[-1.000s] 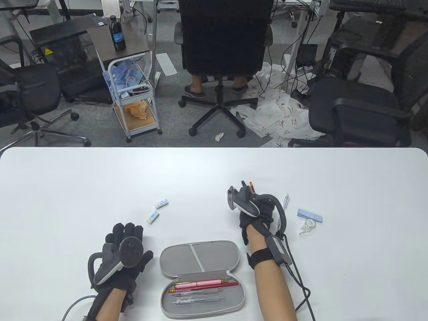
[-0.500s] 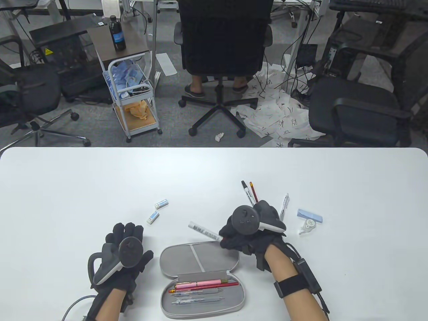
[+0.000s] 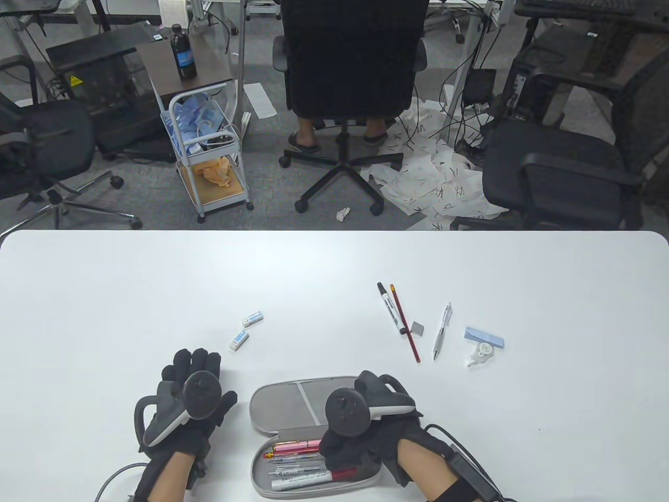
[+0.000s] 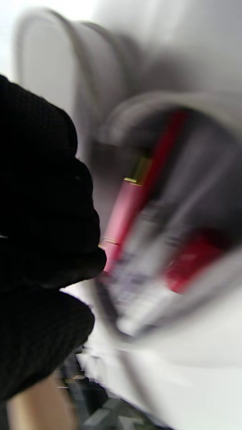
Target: Pack double-layer zippered pencil case
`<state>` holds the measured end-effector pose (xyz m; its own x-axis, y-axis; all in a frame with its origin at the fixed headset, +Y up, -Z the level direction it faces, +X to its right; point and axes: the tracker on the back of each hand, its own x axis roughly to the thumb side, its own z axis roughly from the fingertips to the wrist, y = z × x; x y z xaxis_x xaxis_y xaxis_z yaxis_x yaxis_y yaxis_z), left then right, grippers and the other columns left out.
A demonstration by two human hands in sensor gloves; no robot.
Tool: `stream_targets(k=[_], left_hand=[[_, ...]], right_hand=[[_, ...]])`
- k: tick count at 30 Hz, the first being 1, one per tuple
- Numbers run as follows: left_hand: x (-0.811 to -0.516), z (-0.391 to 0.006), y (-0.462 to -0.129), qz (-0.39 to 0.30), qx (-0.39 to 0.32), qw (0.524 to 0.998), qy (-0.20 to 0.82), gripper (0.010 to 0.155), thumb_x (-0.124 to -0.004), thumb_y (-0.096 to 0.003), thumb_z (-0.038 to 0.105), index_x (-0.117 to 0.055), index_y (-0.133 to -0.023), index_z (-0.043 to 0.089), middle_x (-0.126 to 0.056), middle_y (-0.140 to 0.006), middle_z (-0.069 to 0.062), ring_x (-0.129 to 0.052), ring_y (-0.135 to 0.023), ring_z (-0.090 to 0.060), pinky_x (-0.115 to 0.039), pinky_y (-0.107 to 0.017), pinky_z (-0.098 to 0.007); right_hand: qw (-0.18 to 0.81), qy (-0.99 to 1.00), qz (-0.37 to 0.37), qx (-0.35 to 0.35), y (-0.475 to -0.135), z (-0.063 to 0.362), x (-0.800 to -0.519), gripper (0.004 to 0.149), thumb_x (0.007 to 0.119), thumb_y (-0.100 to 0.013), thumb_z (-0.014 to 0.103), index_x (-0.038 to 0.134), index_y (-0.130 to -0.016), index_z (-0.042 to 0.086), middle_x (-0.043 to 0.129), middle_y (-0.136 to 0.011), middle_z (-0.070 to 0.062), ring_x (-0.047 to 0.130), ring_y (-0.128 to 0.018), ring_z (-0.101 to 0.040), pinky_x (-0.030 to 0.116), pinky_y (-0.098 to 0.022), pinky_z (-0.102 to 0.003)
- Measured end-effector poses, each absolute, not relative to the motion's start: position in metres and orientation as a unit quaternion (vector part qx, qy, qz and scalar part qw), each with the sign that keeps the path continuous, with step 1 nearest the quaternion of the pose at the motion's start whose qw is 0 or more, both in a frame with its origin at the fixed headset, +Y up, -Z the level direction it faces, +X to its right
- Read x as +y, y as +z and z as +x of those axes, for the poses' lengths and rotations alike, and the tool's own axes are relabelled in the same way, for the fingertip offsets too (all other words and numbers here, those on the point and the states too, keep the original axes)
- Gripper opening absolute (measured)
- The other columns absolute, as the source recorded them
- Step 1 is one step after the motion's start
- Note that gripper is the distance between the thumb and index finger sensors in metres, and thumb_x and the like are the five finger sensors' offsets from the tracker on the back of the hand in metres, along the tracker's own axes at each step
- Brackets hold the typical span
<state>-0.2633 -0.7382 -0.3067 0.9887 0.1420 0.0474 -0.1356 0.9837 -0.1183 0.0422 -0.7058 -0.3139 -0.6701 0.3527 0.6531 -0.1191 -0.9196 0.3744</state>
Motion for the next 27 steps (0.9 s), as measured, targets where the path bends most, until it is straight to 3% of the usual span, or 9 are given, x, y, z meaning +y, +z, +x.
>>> stream_targets(k=[2, 5, 7, 9, 17, 27], left_hand=[[-0.739, -0.263, -0.307, -0.059, -0.029, 0.995, 0.073, 0.082, -0.082, -0.0550, 0.049, -0.046, -0.119, 0.011, -0.041, -0.124, -0.020, -0.025, -0.107, -0.051, -0.026, -0.073, -0.061], [-0.738, -0.264, -0.307, -0.060, -0.029, 0.995, 0.076, 0.082, -0.082, -0.0547, 0.049, -0.046, -0.119, 0.011, -0.041, -0.124, -0.019, -0.025, -0.107, -0.051, -0.026, -0.073, -0.061], [-0.737, -0.265, -0.306, -0.052, -0.030, 0.995, 0.076, 0.082, -0.082, -0.0547, 0.049, -0.047, -0.119, 0.011, -0.041, -0.123, -0.020, -0.026, -0.107, -0.051, -0.027, -0.073, -0.061], [-0.736, -0.266, -0.306, -0.051, -0.030, 0.995, 0.079, 0.083, -0.082, -0.0545, 0.050, -0.047, -0.119, 0.011, -0.041, -0.123, -0.020, -0.026, -0.107, -0.051, -0.027, -0.073, -0.061], [-0.738, -0.265, -0.306, -0.050, -0.026, 0.996, 0.069, 0.083, -0.082, -0.0543, 0.050, -0.047, -0.118, 0.011, -0.042, -0.123, -0.019, -0.026, -0.107, -0.050, -0.027, -0.073, -0.061], [-0.740, -0.263, -0.308, -0.057, -0.030, 0.996, 0.065, 0.083, -0.082, -0.0545, 0.050, -0.047, -0.119, 0.011, -0.042, -0.123, -0.020, -0.026, -0.107, -0.051, -0.027, -0.073, -0.061]], right_hand=[[0.155, 0.933, 0.307, 0.103, -0.342, 0.068, -0.694, 0.040, 0.082, -0.045, 0.046, 0.090, -0.079, 0.027, 0.094, -0.074, 0.001, 0.090, -0.064, -0.023, 0.078, -0.053, -0.042], [0.110, 0.983, 0.149, 0.011, -0.389, 0.115, -0.689, 0.039, 0.082, -0.045, 0.046, 0.090, -0.079, 0.029, 0.095, -0.074, 0.003, 0.091, -0.063, -0.022, 0.079, -0.052, -0.039], [0.080, 0.995, 0.057, -0.013, -0.412, 0.136, -0.693, 0.039, 0.082, -0.045, 0.045, 0.090, -0.079, 0.029, 0.095, -0.074, 0.003, 0.092, -0.062, -0.021, 0.080, -0.051, -0.038], [0.058, 0.998, 0.014, -0.017, -0.427, 0.142, -0.698, 0.038, 0.084, -0.044, 0.045, 0.090, -0.079, 0.030, 0.095, -0.073, 0.003, 0.092, -0.062, -0.020, 0.081, -0.051, -0.037], [-0.063, 0.996, -0.071, 0.000, -0.473, 0.126, -0.724, 0.037, 0.085, -0.042, 0.047, 0.090, -0.077, 0.034, 0.096, -0.072, 0.007, 0.093, -0.061, -0.016, 0.083, -0.050, -0.033], [-0.123, 0.991, -0.049, 0.018, -0.486, 0.113, -0.739, 0.040, 0.086, -0.041, 0.052, 0.090, -0.076, 0.034, 0.095, -0.067, 0.009, 0.091, -0.059, -0.013, 0.081, -0.051, -0.033]])
